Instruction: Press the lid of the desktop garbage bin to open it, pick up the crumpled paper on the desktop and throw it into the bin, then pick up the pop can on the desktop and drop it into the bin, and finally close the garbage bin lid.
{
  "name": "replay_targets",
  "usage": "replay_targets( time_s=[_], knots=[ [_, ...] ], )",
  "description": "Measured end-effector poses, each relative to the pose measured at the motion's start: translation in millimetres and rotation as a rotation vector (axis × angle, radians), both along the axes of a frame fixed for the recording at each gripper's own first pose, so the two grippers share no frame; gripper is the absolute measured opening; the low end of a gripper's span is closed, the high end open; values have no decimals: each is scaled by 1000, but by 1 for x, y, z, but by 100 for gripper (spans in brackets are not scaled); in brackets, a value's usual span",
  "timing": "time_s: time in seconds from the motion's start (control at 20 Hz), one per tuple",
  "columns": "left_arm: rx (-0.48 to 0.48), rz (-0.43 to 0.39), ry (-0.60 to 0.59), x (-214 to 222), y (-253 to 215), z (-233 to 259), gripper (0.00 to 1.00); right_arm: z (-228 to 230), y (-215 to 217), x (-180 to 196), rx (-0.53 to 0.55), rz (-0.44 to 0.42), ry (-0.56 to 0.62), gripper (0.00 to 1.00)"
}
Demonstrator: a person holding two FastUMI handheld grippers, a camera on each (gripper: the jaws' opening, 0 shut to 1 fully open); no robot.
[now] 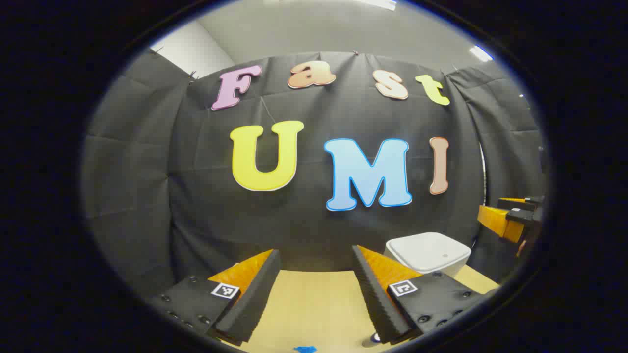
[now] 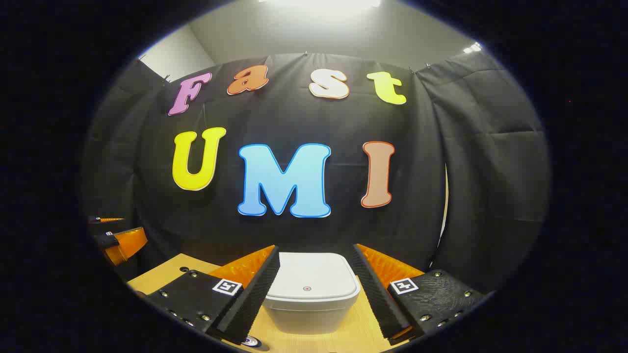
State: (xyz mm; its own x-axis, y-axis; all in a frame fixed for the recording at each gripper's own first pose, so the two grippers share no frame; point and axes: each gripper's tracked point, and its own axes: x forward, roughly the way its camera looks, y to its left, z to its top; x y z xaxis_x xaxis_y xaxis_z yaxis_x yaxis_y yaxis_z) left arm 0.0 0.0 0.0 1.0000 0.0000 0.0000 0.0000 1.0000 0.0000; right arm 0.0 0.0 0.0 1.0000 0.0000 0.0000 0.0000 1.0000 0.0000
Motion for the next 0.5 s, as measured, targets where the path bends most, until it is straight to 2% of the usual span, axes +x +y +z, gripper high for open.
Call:
replay_targets(
  time_s=[0.35, 0.4, 0.45, 0.5],
  knots=[
    [12, -8, -32, 11, -11, 15, 95, -4, 1, 7, 9, 15, 4, 94],
    [13, -11, -37, 11, -12, 17, 95, -5, 4, 9, 10, 23, 5, 84],
    [14, -12, -39, 12, -13, 17, 95, -4, 1, 11, 5, 10, 3, 80],
    [17, -14, -40, 12, -14, 17, 95, -2, 1, 13, 5, 15, -6, 66]
  ],
)
